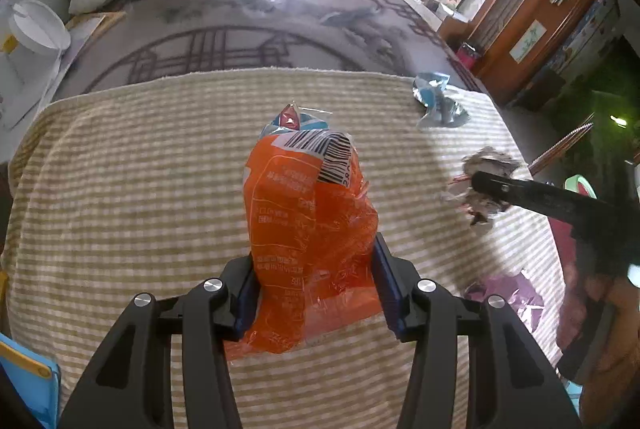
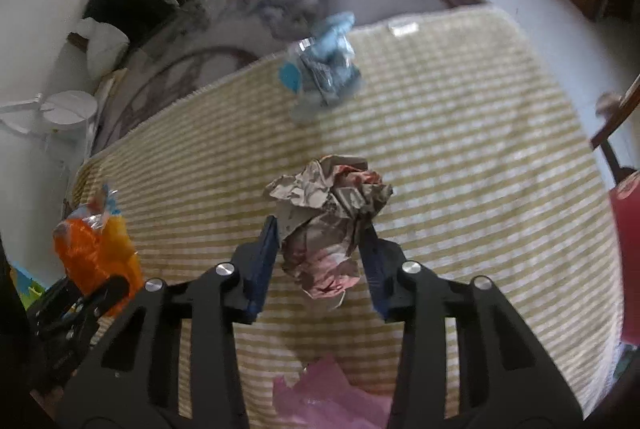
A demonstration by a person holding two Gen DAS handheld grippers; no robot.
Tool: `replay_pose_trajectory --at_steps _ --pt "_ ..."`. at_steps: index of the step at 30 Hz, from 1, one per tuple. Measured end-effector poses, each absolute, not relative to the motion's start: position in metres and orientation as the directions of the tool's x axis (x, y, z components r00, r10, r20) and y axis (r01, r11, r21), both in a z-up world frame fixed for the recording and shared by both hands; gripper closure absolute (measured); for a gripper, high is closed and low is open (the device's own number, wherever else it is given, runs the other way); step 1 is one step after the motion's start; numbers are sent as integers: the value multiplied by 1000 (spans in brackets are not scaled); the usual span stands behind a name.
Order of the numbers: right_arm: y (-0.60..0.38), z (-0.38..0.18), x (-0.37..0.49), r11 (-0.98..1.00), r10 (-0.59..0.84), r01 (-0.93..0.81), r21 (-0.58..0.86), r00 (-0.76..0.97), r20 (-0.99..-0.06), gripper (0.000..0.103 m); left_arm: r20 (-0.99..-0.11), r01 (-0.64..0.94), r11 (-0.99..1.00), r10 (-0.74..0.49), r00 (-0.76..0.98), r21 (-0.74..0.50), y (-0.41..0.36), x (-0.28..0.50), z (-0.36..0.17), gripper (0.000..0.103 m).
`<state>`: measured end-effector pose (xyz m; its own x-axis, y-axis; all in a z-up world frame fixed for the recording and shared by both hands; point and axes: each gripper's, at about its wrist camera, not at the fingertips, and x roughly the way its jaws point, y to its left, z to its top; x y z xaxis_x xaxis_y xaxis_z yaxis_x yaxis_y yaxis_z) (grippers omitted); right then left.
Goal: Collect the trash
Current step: 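Grasp the orange plastic bag with the left gripper while the right grasps the crumpled brown paper, then carry the orange bag and crumpled paper over the red bin with both grippers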
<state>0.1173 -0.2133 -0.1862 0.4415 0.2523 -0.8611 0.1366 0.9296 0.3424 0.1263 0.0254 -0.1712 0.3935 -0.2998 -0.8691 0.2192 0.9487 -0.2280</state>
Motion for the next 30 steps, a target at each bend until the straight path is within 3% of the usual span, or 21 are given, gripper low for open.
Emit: replay_pose_trajectory --at_steps 10,30 --pt "-219 -119 56 910 267 104 401 594 -759 65 -845 246 944 -310 436 -220 11 120 -152 55" --pt "-233 -79 -12 958 142 100 268 649 -747 65 -805 361 904 -384 453 -229 -40 94 -120 54"
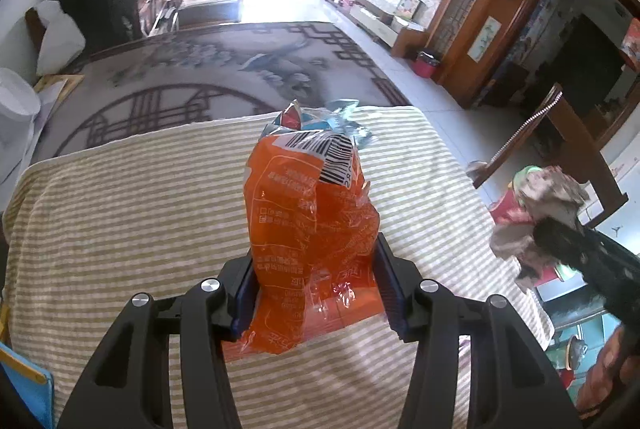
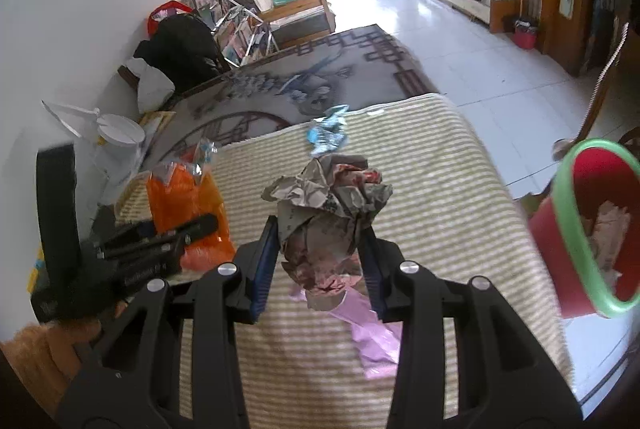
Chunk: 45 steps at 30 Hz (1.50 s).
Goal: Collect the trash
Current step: 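Carry the orange bag and crumpled paper over the red bin with both grippers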
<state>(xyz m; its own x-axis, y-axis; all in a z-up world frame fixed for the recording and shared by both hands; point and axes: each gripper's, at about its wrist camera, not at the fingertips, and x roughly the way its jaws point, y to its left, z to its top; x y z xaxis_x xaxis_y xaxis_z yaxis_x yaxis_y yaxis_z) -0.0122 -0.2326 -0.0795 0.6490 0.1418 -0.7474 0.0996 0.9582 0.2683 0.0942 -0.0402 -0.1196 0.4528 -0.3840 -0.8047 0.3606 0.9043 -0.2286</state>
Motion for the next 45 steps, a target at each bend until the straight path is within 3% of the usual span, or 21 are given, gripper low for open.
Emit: replay_pose_trajectory --at_steps 26,45 --pt "-422 -78 -105 923 127 171 346 712 -691 65 -866 341 918 -331 375 -203 -242 57 -125 54" --pt "-557 -86 -185 800 32 338 495 801 -598 65 -925 458 880 -273 265 -128 -419 50 -132 54"
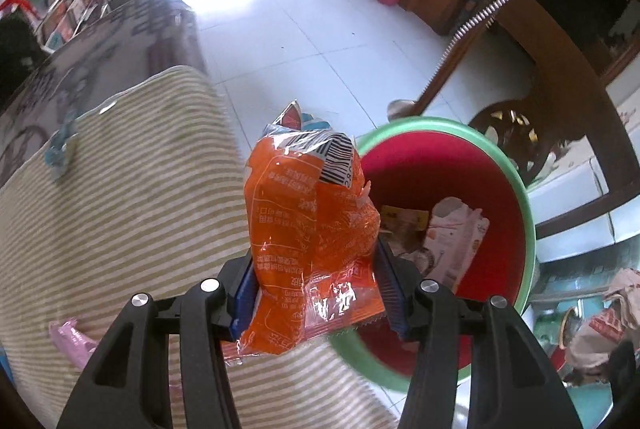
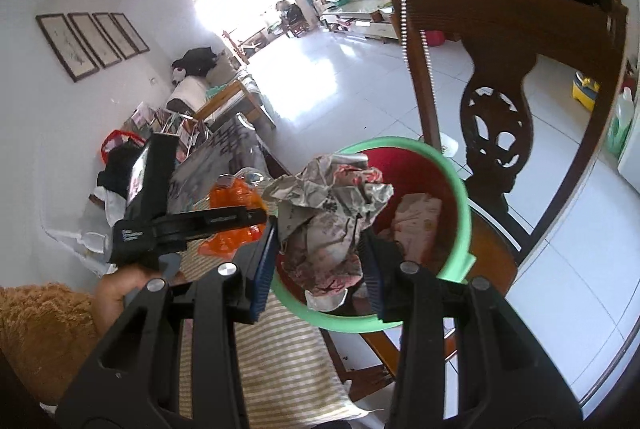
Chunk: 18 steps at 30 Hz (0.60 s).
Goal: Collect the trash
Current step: 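Carry the orange bag and crumpled paper over the red bin with both grippers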
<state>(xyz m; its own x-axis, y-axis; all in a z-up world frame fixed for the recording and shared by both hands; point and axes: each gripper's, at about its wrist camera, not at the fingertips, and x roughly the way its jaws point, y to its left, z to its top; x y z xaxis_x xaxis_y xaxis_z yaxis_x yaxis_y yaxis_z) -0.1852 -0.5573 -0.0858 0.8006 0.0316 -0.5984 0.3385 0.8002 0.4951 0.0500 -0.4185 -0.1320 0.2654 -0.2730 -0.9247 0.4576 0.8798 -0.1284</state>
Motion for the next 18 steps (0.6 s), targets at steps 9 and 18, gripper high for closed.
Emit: replay_pose_trajectory --at_steps 9,18 --pt "-606 -103 -219 718 -25 422 553 810 -586 65 -934 549 831 -258 247 -84 -477 35 -141 53" --pt "-626 -112 -234 684 -43 454 571 807 -589 65 -937 565 817 -278 212 -115 -511 32 -153 53"
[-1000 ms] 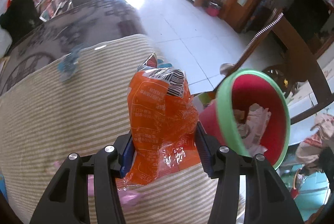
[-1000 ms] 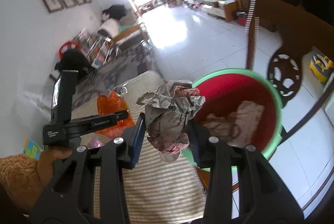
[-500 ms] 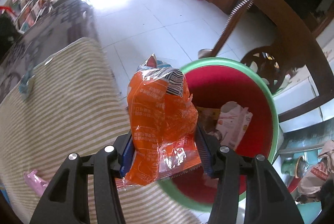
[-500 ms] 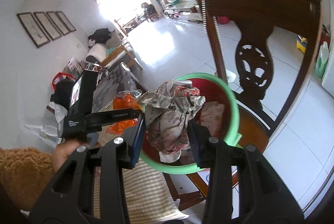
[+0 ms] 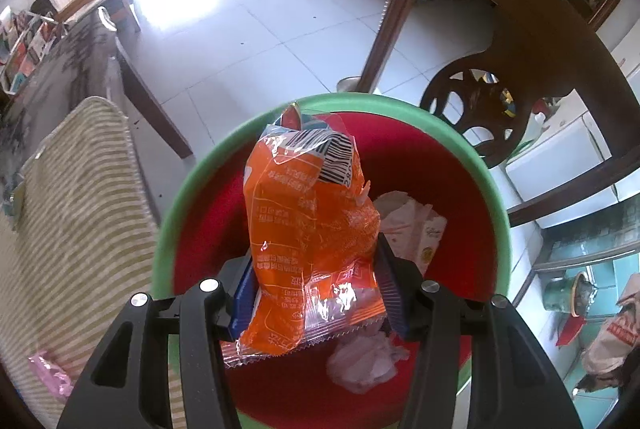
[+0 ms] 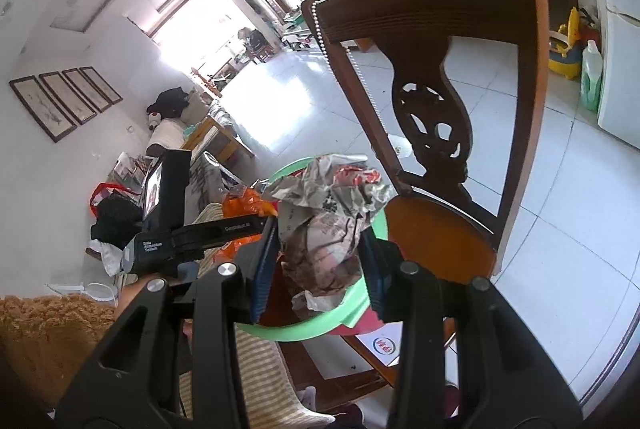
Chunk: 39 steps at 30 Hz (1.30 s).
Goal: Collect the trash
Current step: 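Carry the orange bag and crumpled paper over the red bin with both grippers, then open both grippers to drop the bag and paper into the bin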
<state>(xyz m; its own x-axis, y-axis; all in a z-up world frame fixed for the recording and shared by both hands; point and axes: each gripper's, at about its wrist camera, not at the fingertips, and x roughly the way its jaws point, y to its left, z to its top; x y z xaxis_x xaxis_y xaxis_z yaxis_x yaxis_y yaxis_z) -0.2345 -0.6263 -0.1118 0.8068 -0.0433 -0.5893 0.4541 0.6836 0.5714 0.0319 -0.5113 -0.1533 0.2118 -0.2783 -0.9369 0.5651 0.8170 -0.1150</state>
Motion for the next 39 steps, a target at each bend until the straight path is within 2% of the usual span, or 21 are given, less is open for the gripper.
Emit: replay_pose_trajectory --at_steps 12,23,28,39 --pt "-637 -102 -231 690 -62 478 543 787 -614 65 -913 606 783 -340 227 -141 -512 24 -137 53" --pt "-640 -92 -194 743 -23 437 507 773 -634 65 -848 590 755 -487 209 -288 -468 25 -106 53" --pt "-628 -98 -161 769 34 396 502 759 -650 65 -830 535 765 -524 193 -359 -452 34 -106 53" --pt "-607 -117 -122 791 97 363 493 721 -687 65 -839 505 760 -531 118 -410 -432 35 -124 51"
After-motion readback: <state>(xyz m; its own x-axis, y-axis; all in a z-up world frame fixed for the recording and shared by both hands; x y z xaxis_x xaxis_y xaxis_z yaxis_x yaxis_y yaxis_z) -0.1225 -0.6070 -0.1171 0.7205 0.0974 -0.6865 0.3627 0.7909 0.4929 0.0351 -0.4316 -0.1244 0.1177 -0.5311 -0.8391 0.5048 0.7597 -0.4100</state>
